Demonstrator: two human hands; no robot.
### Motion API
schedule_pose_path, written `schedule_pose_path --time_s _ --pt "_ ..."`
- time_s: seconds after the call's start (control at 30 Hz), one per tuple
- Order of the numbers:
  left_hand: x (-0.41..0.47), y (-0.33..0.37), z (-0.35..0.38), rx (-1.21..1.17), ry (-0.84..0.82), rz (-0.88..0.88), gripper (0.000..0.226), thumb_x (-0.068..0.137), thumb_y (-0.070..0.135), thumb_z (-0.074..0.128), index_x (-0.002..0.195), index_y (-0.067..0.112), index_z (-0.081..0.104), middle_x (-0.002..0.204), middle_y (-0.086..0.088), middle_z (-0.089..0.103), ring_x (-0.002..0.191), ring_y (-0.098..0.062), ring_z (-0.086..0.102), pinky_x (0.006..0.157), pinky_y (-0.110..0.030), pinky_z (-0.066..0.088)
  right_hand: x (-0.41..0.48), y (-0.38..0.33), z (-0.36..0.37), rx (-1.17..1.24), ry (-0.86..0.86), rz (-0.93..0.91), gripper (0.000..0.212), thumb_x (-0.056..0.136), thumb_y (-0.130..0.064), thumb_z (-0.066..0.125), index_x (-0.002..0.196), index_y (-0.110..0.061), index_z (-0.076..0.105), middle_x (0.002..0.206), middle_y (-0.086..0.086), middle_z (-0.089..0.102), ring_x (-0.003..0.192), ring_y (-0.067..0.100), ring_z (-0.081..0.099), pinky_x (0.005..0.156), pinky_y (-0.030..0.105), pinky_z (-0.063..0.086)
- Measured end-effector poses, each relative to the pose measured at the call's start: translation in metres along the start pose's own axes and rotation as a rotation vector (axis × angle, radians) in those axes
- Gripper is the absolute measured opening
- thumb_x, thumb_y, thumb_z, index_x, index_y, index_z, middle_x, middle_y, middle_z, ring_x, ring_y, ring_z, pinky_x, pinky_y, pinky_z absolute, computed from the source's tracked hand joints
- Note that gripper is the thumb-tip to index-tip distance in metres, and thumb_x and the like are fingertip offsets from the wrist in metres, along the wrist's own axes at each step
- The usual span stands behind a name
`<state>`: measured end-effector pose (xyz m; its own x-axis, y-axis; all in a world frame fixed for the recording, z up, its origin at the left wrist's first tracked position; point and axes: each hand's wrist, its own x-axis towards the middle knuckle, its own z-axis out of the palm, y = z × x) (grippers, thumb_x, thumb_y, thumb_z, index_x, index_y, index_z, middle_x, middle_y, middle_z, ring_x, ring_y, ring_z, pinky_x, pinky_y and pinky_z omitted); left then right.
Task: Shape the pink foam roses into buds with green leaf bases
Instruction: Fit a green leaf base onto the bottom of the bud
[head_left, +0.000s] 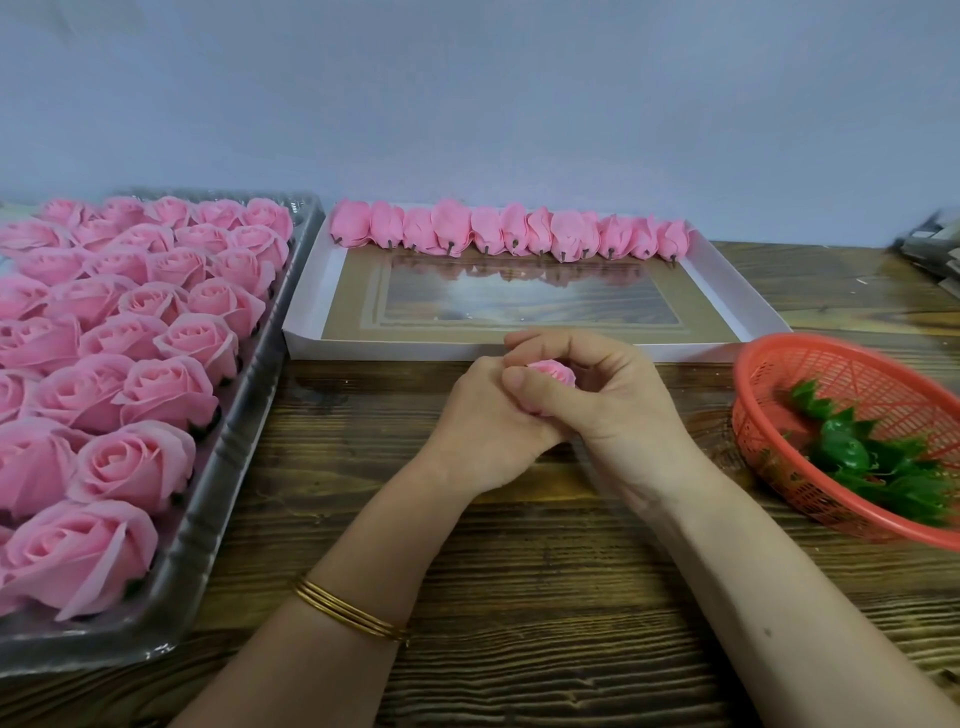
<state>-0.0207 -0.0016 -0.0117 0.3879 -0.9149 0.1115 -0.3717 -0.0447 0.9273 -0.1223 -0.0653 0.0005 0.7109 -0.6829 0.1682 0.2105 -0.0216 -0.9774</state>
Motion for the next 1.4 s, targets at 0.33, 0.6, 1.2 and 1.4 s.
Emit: schedule_pose_path --time_s 0.33,0.6,1.2,1.4 --pt "-0.002 0.004 0.001 -0.019 0.008 0.016 0.02 0.082 0.001 0.069 0.073 0.019 0.068 0.072 0.005 0.068 0.067 0.0 0.06 0.06 -0.015 0.047 -0.002 0.002 0.001 0.098 -0.029 0.06 0.034 0.057 -0.007 0.077 0.091 -0.013 0.075 0.09 0.003 0.074 0.091 0.013 0.066 0.091 0.026 0.052" --pt "-0.003 0.006 0.002 -0.11 0.056 0.045 0.007 0.082 -0.003 0.068 0.088 0.0 0.071 0.087 -0.013 0.073 0.084 -0.02 0.067 0.072 -0.029 0.055 -0.001 0.002 0.003 0.195 -0.068 0.125 0.037 0.06 -0.007 0.075 0.097 -0.012 0.076 0.093 0.005 0.074 0.095 0.014 0.066 0.096 0.027 0.051" --pt "-0.002 0.005 0.003 -0.054 0.127 0.025 0.004 0.072 0.026 0.07 0.075 0.029 0.071 0.074 0.008 0.072 0.073 -0.009 0.067 0.067 -0.031 0.056 0.0 0.0 0.01 -0.137 0.195 -0.113 0.024 0.083 -0.034 0.061 0.1 -0.02 0.072 0.097 -0.005 0.074 0.094 0.004 0.066 0.087 0.023 0.05" --pt "-0.001 0.003 0.005 0.024 0.146 0.027 0.021 0.074 0.029 0.062 0.059 0.044 0.064 0.061 0.022 0.065 0.063 0.001 0.062 0.057 -0.015 0.043 -0.002 0.007 0.016 -0.346 0.146 -0.187 0.015 0.086 -0.035 0.058 0.097 -0.033 0.068 0.102 -0.002 0.069 0.106 0.015 0.063 0.101 0.041 0.047"
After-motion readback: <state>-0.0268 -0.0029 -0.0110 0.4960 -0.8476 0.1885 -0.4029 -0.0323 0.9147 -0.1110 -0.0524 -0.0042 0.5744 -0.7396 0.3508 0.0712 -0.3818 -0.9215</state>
